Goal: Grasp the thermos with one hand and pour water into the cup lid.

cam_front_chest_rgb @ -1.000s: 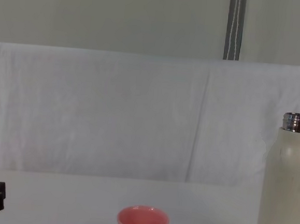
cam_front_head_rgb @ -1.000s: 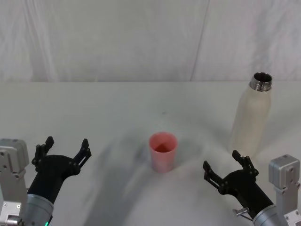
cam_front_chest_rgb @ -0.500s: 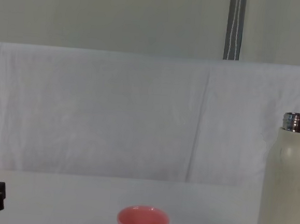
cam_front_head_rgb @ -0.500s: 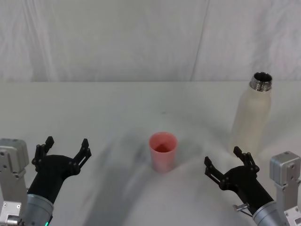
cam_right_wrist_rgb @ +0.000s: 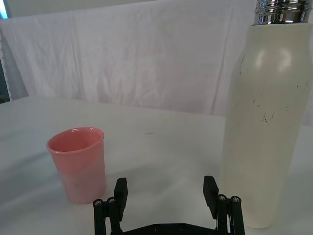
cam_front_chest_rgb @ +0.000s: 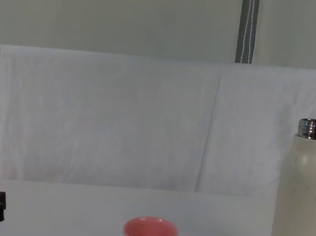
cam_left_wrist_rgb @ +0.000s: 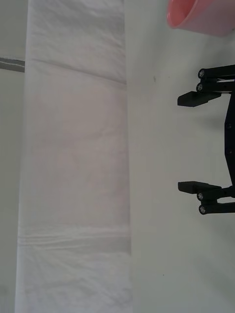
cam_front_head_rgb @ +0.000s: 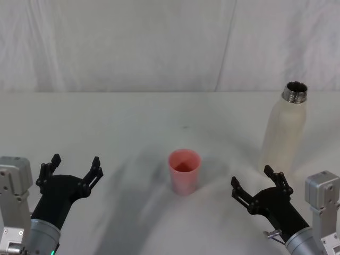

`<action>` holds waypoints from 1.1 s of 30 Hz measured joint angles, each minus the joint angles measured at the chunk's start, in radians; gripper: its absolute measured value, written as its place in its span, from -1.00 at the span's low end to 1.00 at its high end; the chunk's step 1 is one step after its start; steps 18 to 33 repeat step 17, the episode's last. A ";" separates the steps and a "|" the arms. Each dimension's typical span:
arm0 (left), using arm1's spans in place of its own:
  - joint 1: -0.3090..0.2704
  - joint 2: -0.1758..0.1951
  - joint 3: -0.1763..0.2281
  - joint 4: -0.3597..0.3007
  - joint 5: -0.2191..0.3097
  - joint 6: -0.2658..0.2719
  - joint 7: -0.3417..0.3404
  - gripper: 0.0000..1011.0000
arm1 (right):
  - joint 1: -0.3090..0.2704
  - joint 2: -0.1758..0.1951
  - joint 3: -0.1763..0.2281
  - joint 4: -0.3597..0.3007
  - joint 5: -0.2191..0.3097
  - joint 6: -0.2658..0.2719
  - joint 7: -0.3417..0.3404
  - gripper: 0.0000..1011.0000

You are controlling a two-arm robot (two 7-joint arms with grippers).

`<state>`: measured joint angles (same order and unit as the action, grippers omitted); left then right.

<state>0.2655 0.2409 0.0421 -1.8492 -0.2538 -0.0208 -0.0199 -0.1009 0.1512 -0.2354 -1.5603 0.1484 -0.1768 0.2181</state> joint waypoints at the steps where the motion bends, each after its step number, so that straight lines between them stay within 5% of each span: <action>1: 0.000 0.000 0.000 0.000 0.000 0.000 0.000 0.98 | 0.000 0.000 0.000 0.000 0.000 0.000 0.000 0.98; 33: 0.000 0.000 0.000 0.000 0.000 0.000 0.000 0.98 | -0.001 0.001 -0.001 -0.002 0.000 0.002 0.000 0.98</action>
